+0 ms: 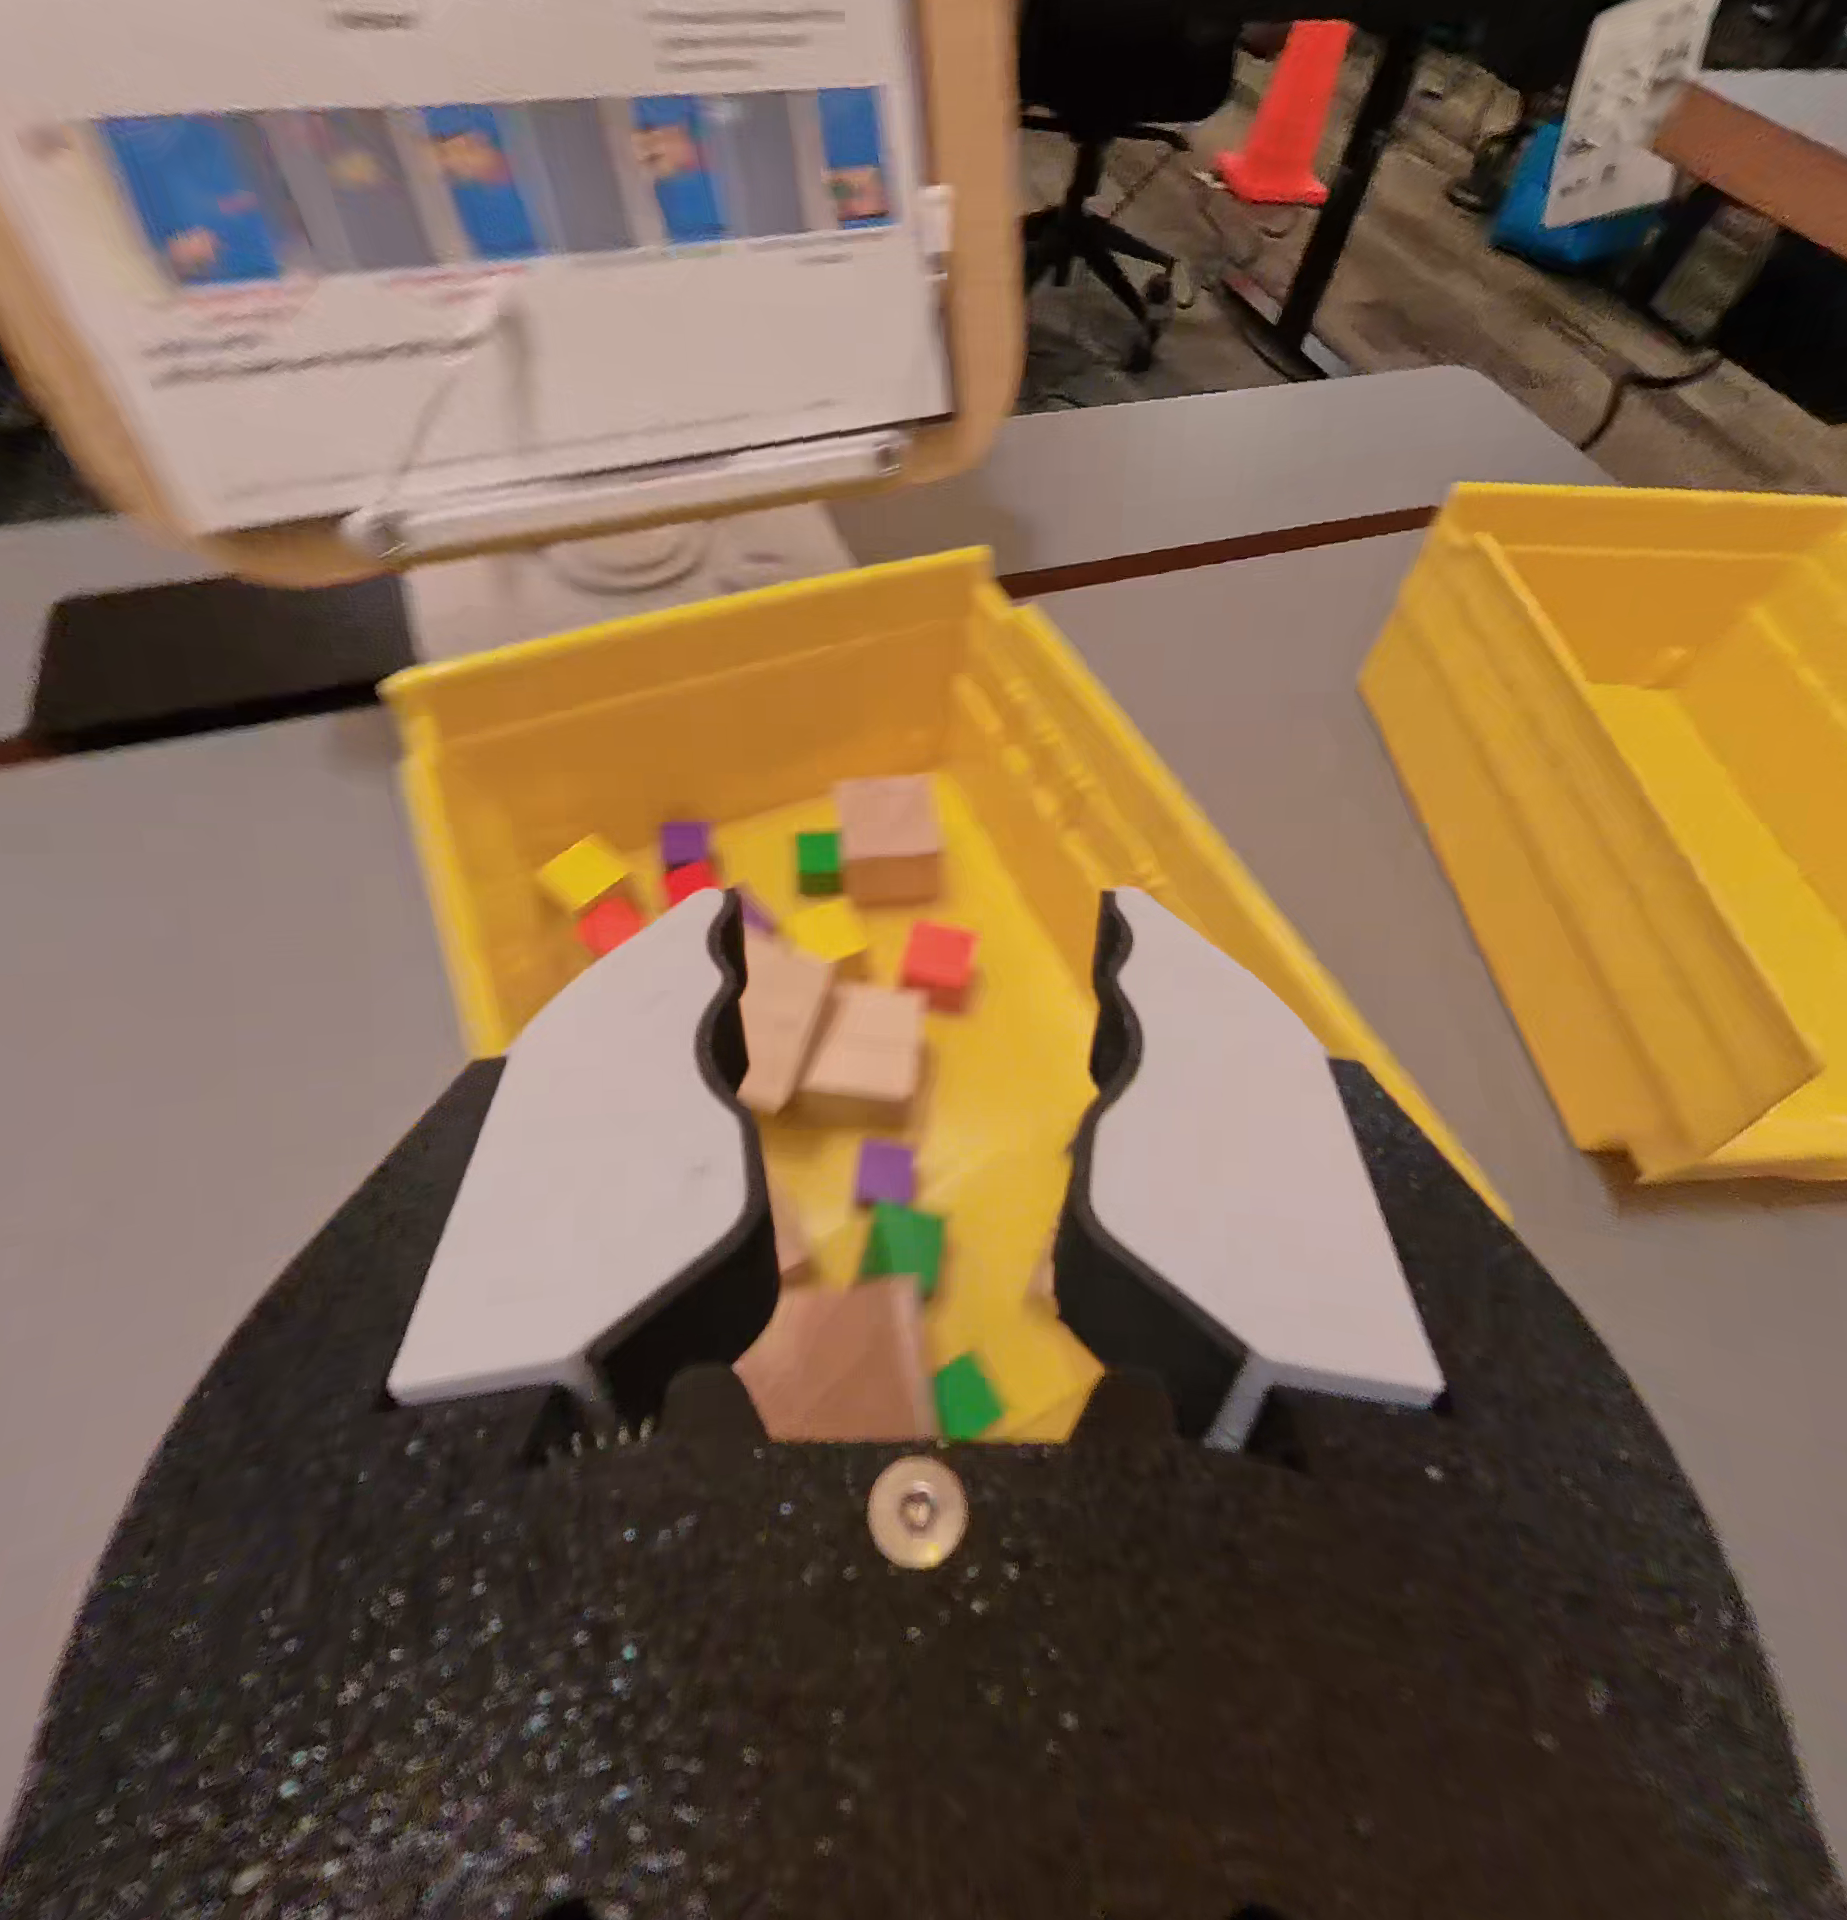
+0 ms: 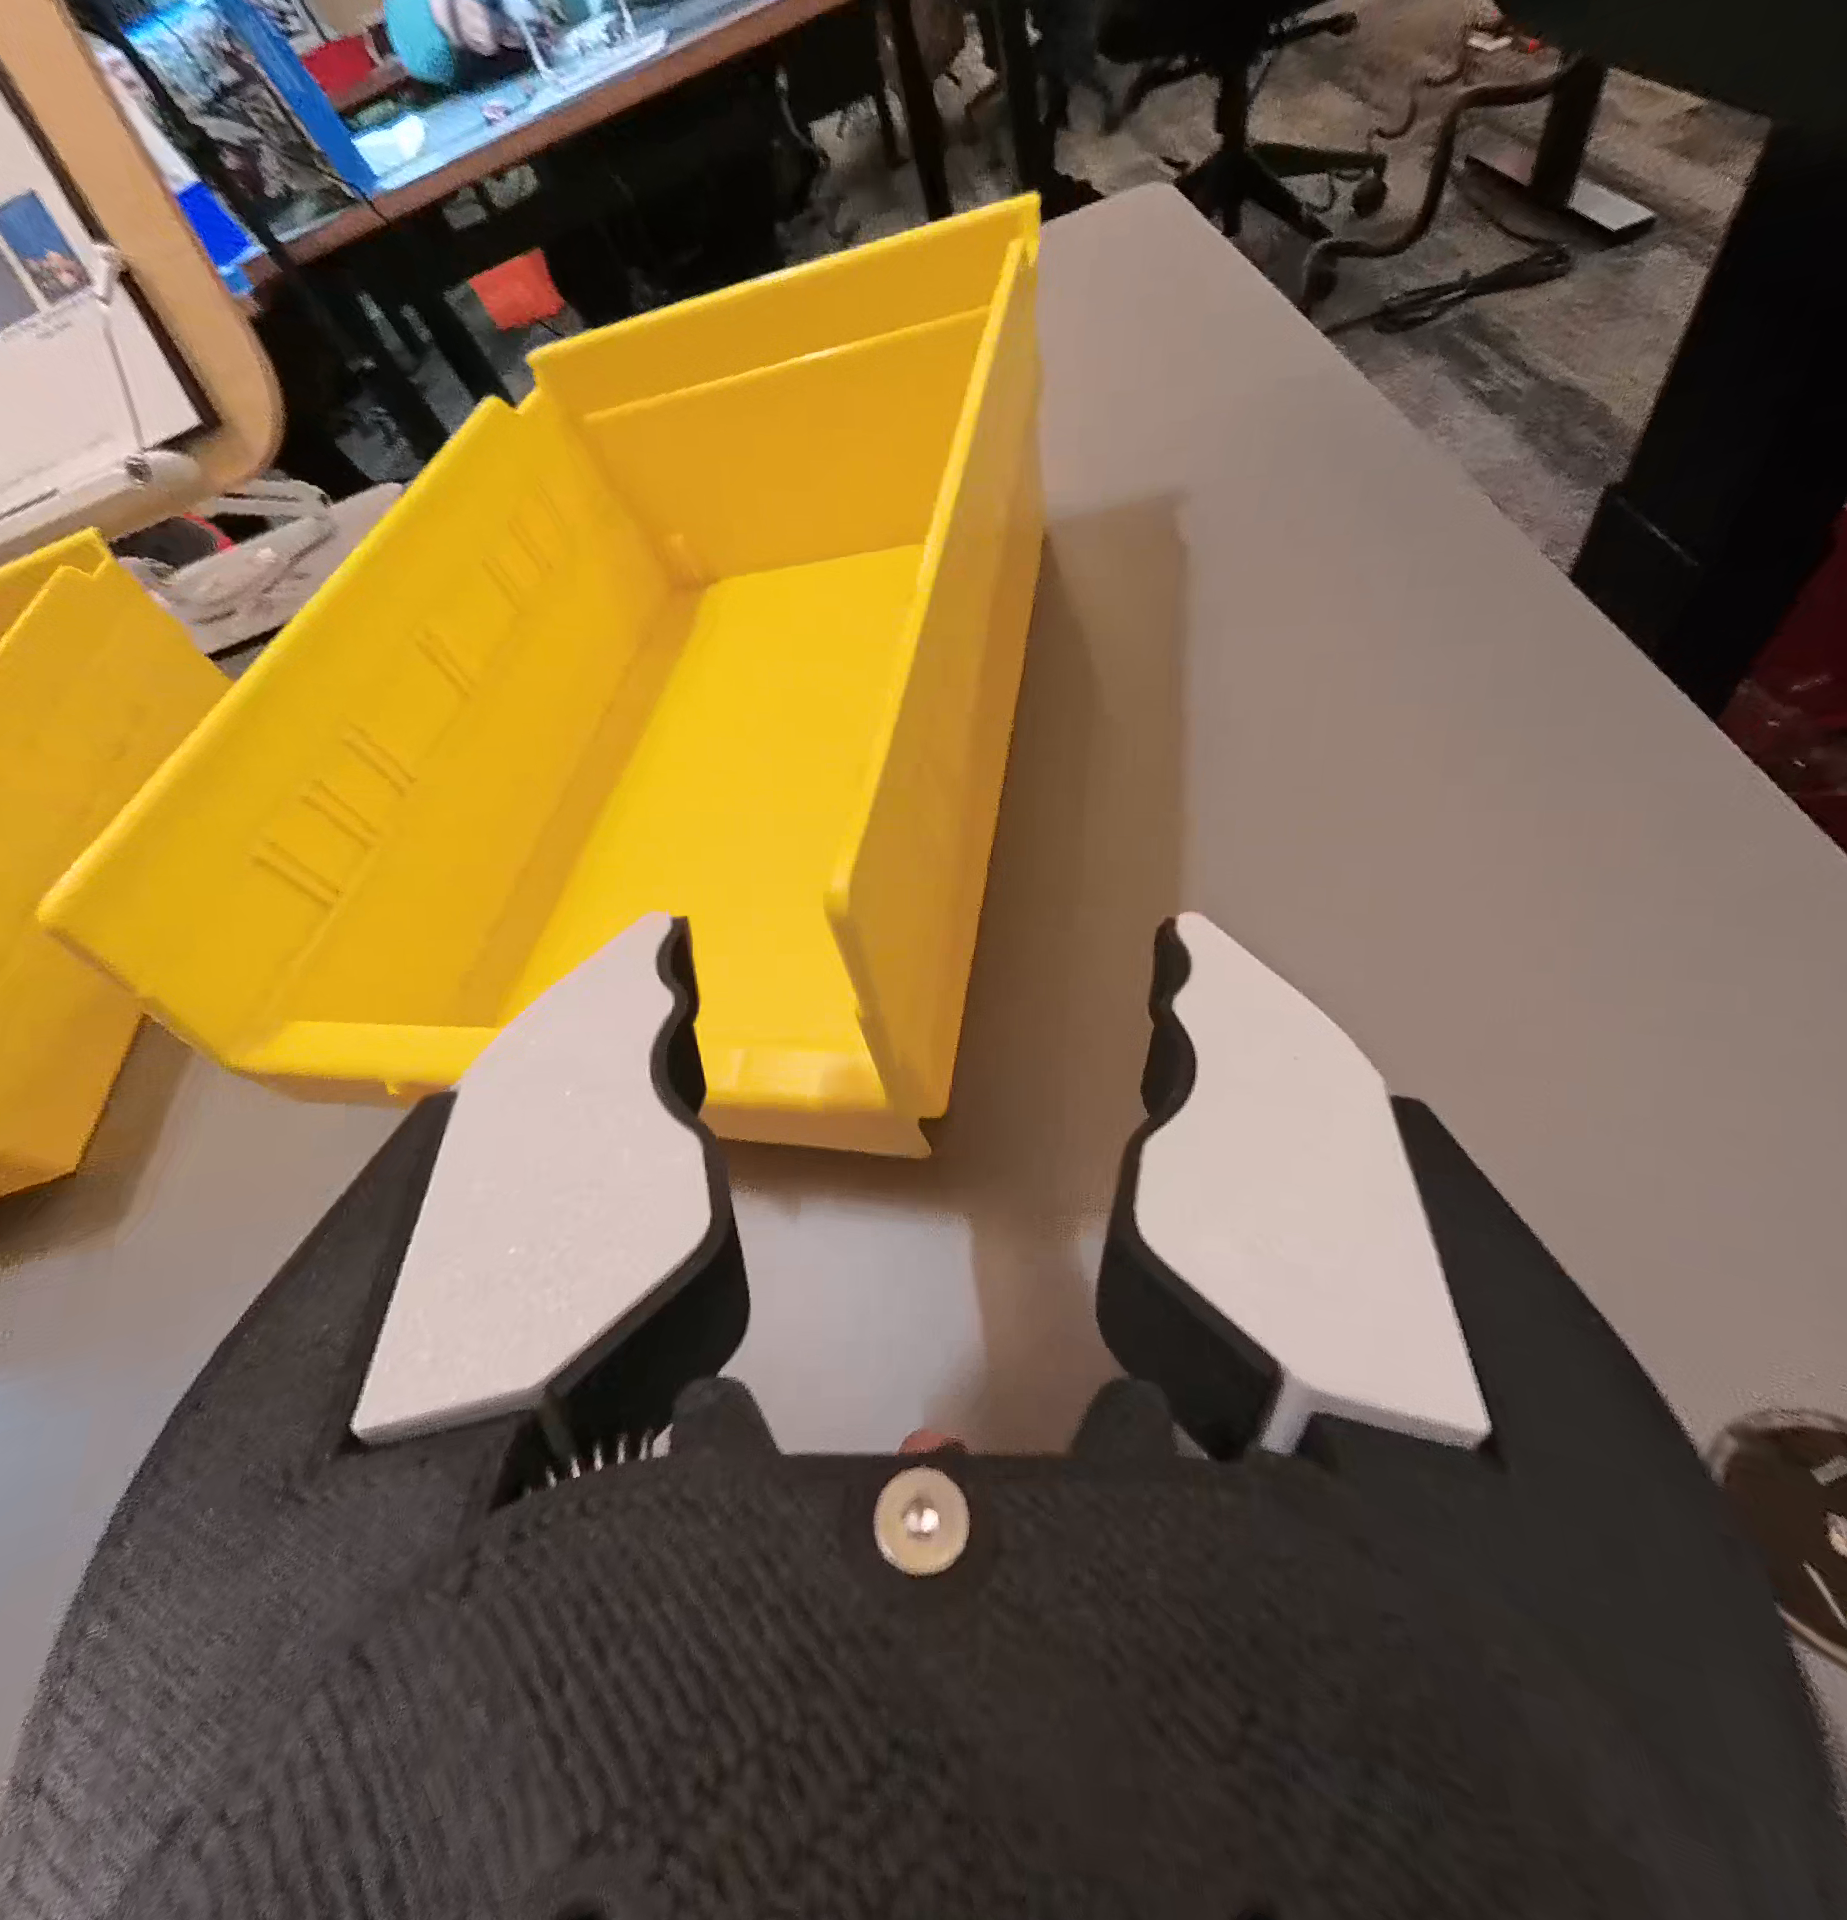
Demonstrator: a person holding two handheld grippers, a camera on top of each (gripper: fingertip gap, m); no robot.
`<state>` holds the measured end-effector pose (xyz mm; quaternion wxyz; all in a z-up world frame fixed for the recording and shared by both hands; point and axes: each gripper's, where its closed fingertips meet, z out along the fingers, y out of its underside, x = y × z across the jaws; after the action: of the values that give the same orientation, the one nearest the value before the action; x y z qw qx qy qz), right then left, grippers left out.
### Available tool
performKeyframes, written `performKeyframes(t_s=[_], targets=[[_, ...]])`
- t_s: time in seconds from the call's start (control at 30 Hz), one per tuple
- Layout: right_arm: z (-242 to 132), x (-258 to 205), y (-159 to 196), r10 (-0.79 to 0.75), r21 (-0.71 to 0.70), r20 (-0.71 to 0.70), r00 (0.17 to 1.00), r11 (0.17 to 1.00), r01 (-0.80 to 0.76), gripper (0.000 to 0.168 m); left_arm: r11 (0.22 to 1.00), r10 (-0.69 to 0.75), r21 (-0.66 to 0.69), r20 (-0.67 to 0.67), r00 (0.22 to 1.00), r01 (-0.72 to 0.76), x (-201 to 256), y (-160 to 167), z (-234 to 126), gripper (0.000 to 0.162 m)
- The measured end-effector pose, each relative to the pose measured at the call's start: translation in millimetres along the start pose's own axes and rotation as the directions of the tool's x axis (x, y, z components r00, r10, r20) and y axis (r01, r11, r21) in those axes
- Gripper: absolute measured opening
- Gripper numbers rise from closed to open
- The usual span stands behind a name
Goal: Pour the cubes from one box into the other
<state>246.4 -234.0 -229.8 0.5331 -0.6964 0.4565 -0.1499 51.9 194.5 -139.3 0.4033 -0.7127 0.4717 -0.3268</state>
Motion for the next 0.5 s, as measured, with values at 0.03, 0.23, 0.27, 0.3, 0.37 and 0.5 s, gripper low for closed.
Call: performKeyframes(t_s=[0.03,0.23,0.27,0.3,0.37,0.5], targets=[[3.6,-2.4,-1.0,-0.004,0.001,0.018,1.000,1.000,0.004,0.085,0.999,-0.034,0.004,0.008,0.999,0.034,-19.4,7.0,-12.5,0.067],[33.6,8.4,2.9,-0.085,-0.071,-0.055,0.995,0.994,0.081,0.057,0.996,-0.089,-0.009,0.087,0.992,0.091,-74.5,80.4,-41.2,0.067],[38.6,3.7,5.8,-0.089,-0.094,-0.013,0.996,0.992,0.088,0.049,0.996,-0.085,-0.026,0.067,0.994,0.087,-71.2,92.3,-38.5,0.067],[41.9,-3.4,7.6,-0.065,-0.114,0.043,0.997,0.991,0.070,0.036,0.996,-0.079,-0.048,0.058,0.995,0.082,-68.9,103.5,-34.4,0.067],[45.8,-2.0,4.8,-0.002,-0.109,0.041,0.999,0.994,0.007,0.017,0.995,-0.031,-0.088,0.087,0.996,0.038,-72.3,120.6,-25.8,0.056],[49.4,12.4,-0.5,-0.020,-0.137,-0.036,0.999,0.990,0.015,0.007,0.993,0.089,0.055,0.176,0.980,-0.100,-85.1,107.9,-21.3,0.007]])
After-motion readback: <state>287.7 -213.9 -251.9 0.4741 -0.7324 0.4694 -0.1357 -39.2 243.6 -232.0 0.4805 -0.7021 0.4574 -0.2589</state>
